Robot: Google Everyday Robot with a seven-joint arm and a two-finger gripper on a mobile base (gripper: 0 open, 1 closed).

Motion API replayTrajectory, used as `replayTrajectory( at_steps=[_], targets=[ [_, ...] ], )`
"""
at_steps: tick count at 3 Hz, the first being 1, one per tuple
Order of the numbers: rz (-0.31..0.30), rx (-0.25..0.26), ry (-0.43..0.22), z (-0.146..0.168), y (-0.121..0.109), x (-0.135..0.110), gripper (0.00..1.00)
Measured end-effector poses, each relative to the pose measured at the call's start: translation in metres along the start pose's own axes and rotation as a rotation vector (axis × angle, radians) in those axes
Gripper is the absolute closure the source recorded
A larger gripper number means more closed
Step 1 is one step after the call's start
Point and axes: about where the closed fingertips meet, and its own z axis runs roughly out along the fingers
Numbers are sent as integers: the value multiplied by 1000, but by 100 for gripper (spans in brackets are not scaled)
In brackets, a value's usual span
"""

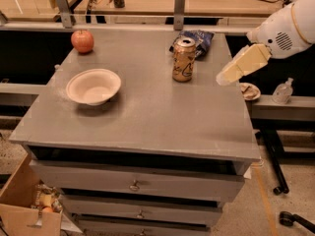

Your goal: Pick orange can

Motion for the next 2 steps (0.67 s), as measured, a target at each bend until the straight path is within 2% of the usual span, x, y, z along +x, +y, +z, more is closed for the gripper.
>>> replayTrajectory(
  at_steps=[2],
  targets=[
    [85, -50, -160, 38, -7, -38, 0]
  ],
)
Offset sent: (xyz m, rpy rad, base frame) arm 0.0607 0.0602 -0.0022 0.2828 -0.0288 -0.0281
